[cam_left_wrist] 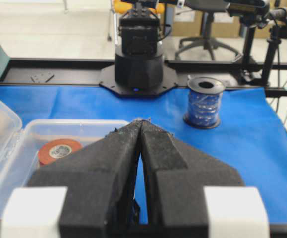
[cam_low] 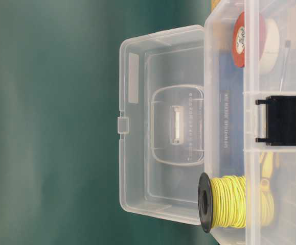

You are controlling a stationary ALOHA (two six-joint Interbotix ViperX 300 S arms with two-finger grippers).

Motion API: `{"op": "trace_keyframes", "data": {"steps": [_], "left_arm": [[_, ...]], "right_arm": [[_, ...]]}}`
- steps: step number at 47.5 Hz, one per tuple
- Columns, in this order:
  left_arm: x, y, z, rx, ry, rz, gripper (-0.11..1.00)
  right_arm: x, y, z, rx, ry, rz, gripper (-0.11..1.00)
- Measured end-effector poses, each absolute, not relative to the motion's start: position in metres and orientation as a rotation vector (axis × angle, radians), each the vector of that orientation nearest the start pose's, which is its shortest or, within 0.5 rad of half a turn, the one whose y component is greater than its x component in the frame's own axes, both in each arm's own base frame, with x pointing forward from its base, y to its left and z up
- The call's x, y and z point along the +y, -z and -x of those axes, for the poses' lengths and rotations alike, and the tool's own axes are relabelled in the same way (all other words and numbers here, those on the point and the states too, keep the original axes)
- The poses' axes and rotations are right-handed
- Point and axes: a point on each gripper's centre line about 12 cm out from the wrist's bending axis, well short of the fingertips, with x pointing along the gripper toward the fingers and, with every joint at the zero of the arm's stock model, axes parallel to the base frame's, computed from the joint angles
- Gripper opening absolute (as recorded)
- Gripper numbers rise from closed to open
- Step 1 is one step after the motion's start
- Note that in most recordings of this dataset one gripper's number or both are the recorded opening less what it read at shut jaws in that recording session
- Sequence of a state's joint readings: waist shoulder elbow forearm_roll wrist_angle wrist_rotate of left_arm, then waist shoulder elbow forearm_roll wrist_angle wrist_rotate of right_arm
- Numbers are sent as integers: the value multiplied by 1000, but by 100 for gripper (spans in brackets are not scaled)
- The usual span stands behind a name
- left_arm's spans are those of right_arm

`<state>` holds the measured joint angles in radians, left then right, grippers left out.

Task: Pick the screwdriver from the toolbox among several items.
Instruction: 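Move the right gripper left over the toolbox toward the screwdriver, then lower the right gripper and close it on the yellow-black screwdriver handle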

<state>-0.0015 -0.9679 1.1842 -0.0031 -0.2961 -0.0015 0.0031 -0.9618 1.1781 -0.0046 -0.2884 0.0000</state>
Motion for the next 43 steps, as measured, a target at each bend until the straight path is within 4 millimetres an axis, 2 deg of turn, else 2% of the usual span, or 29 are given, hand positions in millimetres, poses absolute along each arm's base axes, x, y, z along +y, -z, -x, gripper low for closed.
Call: {"op": "trace_keyframes", "data": {"steps": [6, 12, 20, 27, 31, 38, 41, 43], "left_arm": [[0, -291, -197, -80, -5, 16, 0], [1, -292, -197, -83, -6, 19, 0], [1, -291, -197, -80, -6, 19, 0], [0, -291, -197, -80, -4, 21, 0], [1, -292, -197, -81, -6, 19, 0], [1, -291, -197, -77, -6, 25, 0], [1, -291, -197, -77, -5, 25, 0], [1, -291, -197, -77, -5, 27, 0]], "right_arm": [[1, -295, -204, -40, -4, -5, 0], [1, -306, -221, 51, -3, -12, 0], [0, -326, -259, 183, 2, -20, 0], [-9, -333, -295, 322, 44, -89, 0], [-21, -328, -319, 408, 96, -176, 0], [-44, -307, -357, 554, 203, -339, 1], [-51, -299, -369, 609, 243, -398, 6], [-56, -294, -378, 645, 269, -435, 15]]}}
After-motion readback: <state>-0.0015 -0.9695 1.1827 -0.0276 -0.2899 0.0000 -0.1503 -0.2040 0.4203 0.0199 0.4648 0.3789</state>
